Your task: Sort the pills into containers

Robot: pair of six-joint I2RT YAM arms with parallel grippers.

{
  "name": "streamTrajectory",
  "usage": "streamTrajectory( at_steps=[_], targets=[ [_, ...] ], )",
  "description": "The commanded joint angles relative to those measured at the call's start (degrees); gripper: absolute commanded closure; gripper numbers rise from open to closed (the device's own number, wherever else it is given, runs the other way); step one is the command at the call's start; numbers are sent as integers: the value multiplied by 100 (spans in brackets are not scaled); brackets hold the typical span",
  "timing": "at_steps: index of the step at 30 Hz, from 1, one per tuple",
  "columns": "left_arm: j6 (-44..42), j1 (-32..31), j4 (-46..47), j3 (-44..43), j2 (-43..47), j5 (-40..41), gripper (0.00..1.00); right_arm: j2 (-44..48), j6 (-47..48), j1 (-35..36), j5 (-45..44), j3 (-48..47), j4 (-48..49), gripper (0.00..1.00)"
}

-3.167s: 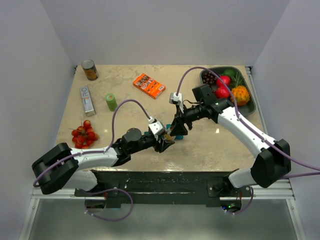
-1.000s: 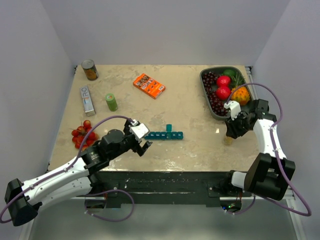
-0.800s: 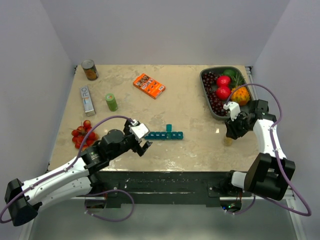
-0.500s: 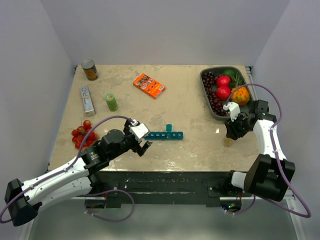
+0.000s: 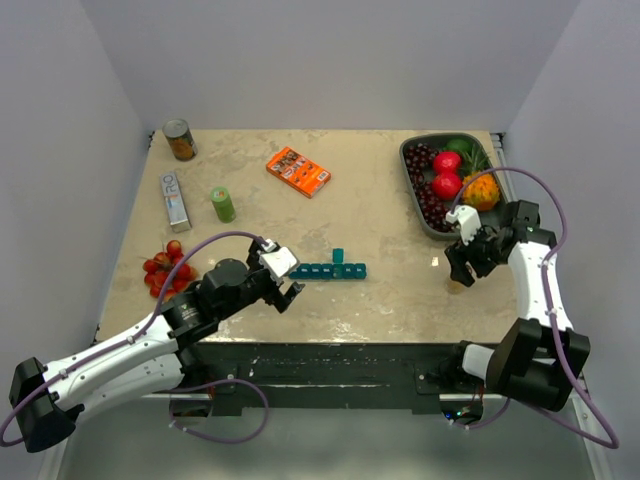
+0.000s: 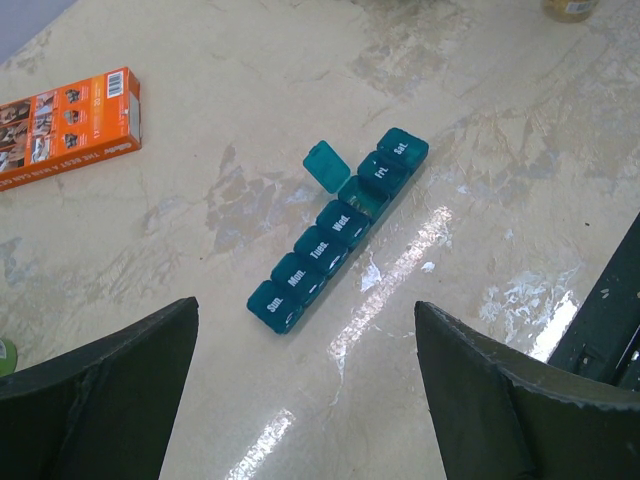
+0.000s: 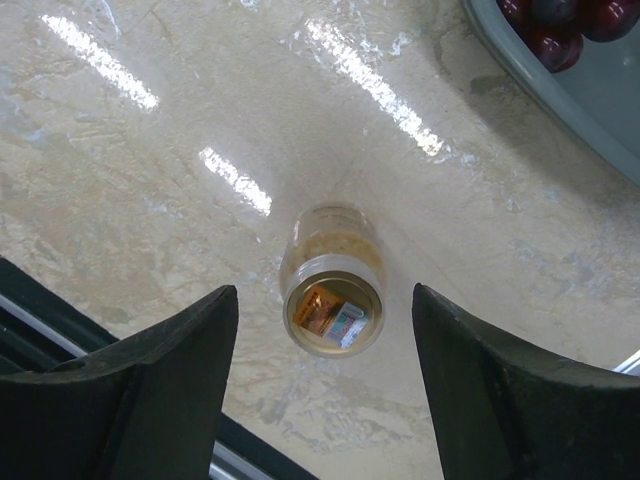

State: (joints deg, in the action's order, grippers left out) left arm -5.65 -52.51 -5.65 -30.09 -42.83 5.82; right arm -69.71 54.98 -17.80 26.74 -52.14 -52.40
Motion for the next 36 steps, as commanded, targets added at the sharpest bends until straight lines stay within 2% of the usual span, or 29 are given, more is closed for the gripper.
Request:
streamTrajectory(
  at_steps=[1, 9, 13, 16, 19, 23, 26, 28, 30, 34, 36],
  targets=[
    [-120, 22, 38, 20, 64, 24, 7, 177, 284, -48, 270, -454, -410, 25],
    [-313, 22, 73, 20, -59, -116, 6, 274, 601, -30, 665, -1342, -1096, 19],
    [-533, 22, 82, 3, -217, -283, 5, 46, 847, -4, 1253, -1772, -1491, 16],
    [-761, 22, 73, 29, -366, -468, 5, -209, 857, 373, 1667, -2037, -1791, 16],
    [-999, 30, 108, 90, -586, -547, 4, -288, 208, 1285, 1764, -2002, -1362, 16],
    [-1586, 83, 231, 161, -955, -1117, 5, -542, -820, 2682, 1948, -1844, -125, 16],
    [-2034, 223, 328, 126, -1367, -1285, 7, -1104, -1287, 3254, 2256, -1975, 255, 18],
    [-2299, 294, 389, 12, -1728, -1321, 8, -1421, -1542, 3458, 2422, -2072, 405, 22],
    [-2624, 487, 459, -93, -2139, -1478, 9, -1808, -1840, 3661, 2485, -2195, 686, 30],
    [-2889, 865, 723, -383, -2782, -1961, 12, -2151, -2254, 3705, 2871, -2178, 1117, 38],
    [-3003, 944, 749, -576, -3168, -2059, 12, -2204, -2351, 3705, 2776, -2090, 1328, 40]
  ],
)
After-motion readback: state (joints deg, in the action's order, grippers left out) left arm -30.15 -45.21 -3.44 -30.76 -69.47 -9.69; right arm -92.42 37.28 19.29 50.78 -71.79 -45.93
